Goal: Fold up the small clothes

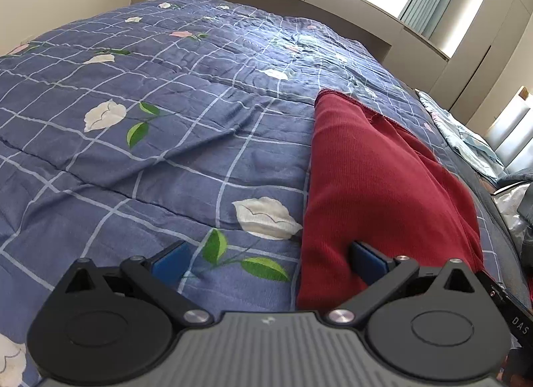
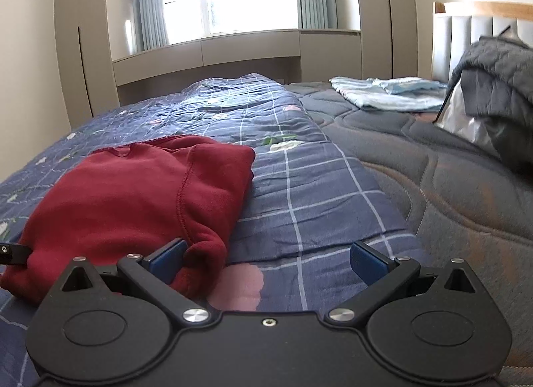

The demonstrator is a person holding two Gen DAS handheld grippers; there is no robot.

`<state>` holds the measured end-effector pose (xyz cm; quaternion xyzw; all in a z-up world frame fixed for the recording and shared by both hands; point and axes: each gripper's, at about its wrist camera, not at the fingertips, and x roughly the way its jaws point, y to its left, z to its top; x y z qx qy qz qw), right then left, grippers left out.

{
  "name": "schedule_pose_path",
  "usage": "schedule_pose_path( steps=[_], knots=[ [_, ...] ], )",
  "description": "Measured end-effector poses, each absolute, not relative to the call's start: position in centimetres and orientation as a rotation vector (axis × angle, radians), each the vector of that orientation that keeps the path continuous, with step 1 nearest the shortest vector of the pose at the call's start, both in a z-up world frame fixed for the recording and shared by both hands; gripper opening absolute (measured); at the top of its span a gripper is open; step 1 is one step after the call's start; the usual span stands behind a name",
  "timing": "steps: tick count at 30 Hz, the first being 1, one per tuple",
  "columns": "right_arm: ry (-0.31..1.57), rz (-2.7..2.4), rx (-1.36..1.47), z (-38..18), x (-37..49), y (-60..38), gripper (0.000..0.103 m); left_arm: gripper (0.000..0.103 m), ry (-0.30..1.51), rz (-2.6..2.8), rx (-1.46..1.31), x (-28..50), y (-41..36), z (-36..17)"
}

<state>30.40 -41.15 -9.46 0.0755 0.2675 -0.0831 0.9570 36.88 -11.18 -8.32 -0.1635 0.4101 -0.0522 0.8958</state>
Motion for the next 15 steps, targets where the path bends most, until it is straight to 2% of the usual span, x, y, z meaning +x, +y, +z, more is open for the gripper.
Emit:
schedule_pose_path(
  steps=[15],
  knots=[
    [0.52, -0.147, 0.214, -9.64, 29.9, -41.92, 0.103, 0.103, 0.857, -0.096, -0.335, 37.01, -11.4, -8.21]
  ],
)
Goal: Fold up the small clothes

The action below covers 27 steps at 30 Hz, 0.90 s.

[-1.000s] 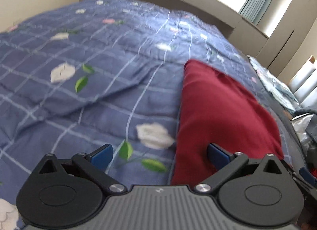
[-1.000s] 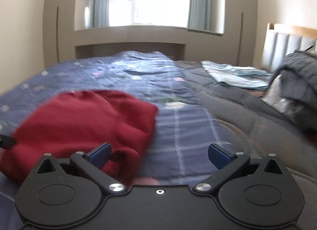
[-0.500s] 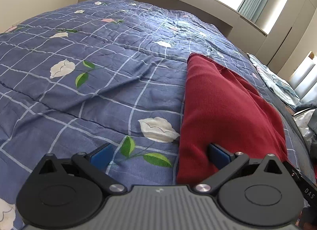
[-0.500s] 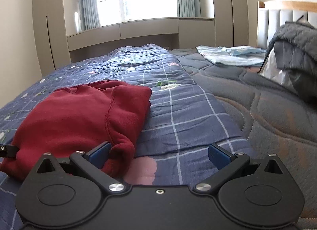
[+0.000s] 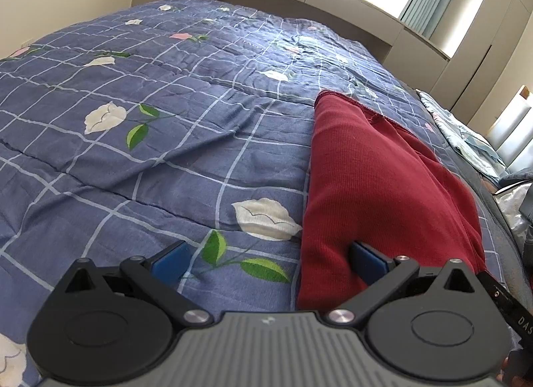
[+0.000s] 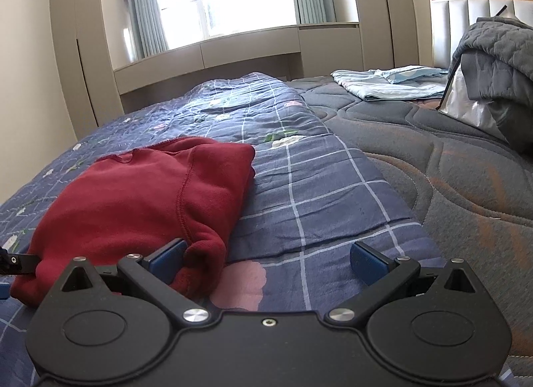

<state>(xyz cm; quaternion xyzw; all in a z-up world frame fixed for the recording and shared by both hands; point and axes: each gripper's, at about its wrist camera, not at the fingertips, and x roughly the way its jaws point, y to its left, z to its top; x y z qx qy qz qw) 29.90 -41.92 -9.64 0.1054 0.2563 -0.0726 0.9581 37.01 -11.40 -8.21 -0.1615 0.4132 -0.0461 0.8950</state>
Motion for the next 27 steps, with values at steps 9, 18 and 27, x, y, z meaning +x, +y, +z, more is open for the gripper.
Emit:
schedule_pose_path(
  steps=[9, 18, 27],
  knots=[
    [0.401, -0.121, 0.205, -6.5, 32.2, -43.4, 0.103, 0.103, 0.767, -0.139, -0.288, 41.6, -11.8, -4.1],
    [0.547, -0.018, 0.174, -7.0, 44.7, -44.4, 0.102, 0.103, 0.811, -0.168, -0.213, 51.0, -15.2, -6.0],
    [0.602, -0.055, 0.139, -10.2, 46.2, -44.7, 0.102, 0.103, 0.881, -0.177, -0.274, 53.9, -14.5, -8.9]
  ],
)
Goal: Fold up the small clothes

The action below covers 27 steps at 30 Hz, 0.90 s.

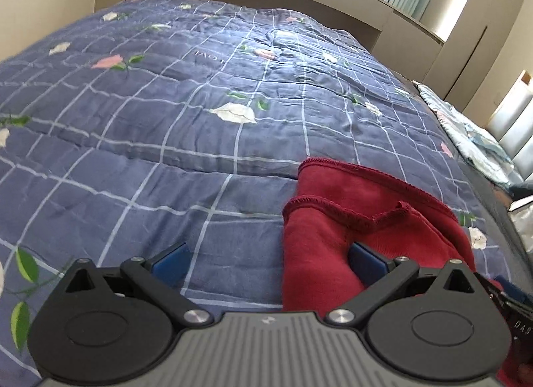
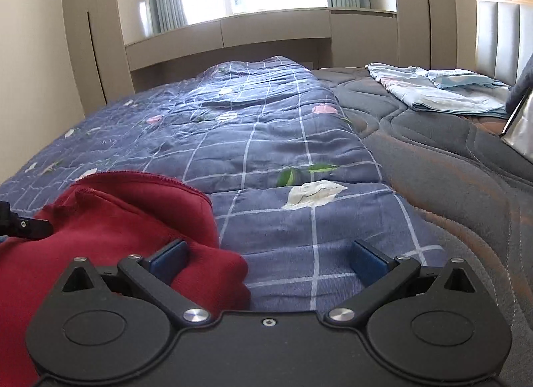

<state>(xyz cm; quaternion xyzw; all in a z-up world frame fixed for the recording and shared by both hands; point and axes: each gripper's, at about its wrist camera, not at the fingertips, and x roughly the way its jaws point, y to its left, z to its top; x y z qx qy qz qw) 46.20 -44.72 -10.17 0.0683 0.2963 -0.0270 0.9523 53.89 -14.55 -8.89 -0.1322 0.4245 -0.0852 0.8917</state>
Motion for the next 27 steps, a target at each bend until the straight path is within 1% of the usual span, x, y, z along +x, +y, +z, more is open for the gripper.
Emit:
schedule_pose_path(
  steps=[4, 10, 15, 21, 27],
  knots=[
    [0.579, -0.054, 0.163, -9.4, 45.3, -45.0, 0.102, 0.103, 0.863, -0.161, -0.25, 53.0, -14.4, -7.8],
    [0.539, -0.019, 0.327, -7.3, 41.6, -46.0, 0.103, 0.103, 0.814, -0.216, -0.236, 49.3, -13.7, -5.6],
    [0.597, 0.074, 0.472, -7.4, 38.6, -45.4, 0.103, 0.103, 0.841, -0.273, -0.26, 46.1, -13.2, -5.3],
    [0.658, 0.097, 0.468, -8.8, 36.4, -43.7, 0.103, 0.102, 0.837, -0.278, -0.233, 43.0, -13.7, -5.8],
    [0.67, 0.125, 0.482, -8.9, 36.4, -43.5, 0.103, 0.103, 0.85, -0.283, -0.231, 43.0, -14.0, -6.3]
  ],
)
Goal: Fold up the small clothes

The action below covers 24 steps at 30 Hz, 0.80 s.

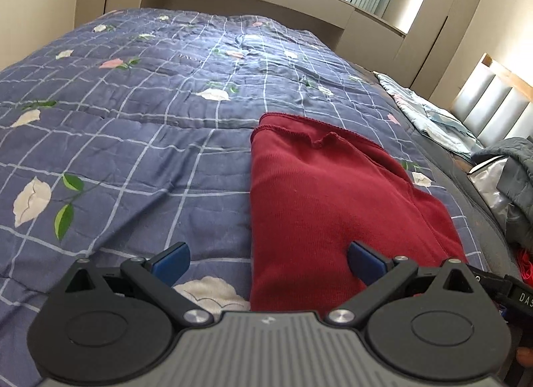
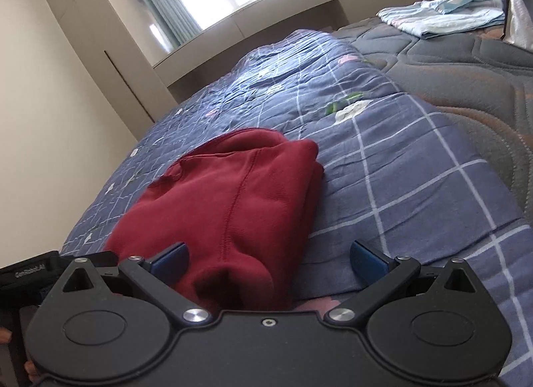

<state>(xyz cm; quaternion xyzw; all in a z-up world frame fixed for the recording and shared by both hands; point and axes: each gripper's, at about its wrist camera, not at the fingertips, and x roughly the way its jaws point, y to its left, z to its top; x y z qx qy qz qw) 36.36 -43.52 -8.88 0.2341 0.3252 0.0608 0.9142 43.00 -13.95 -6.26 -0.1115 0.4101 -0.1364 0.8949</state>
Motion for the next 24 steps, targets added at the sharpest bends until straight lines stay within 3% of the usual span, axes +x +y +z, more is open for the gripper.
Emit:
schedule_pose_path(
  steps=[8, 16, 19, 21, 24],
  knots=[
    [0.673, 0.201, 0.594, -9.2, 37.2, -43.7, 0.101, 0.102, 0.969, -0.384, -0.368, 45.2, -11.9, -7.8],
    [0.679, 0.168, 0.632, -9.3, 37.1, -43.8, 0.082, 0.092, 1.006, -0.442, -0.348, 45.8, -12.1, -7.2],
    [0.673, 0.143, 0.657, -9.4, 36.8, -44.1, 0.071, 0.08, 1.012, -0.461, -0.354, 46.0, -12.2, -6.9],
    [0.674, 0.133, 0.684, -9.5, 36.6, -44.2, 0.059, 0.061, 1.022, -0.494, -0.384, 46.1, -12.0, -6.7],
    [0.676, 0.13, 0.687, -9.3, 36.5, -44.0, 0.047, 0.057, 1.045, -0.485, -0.397, 46.4, -12.2, -6.5]
  ],
)
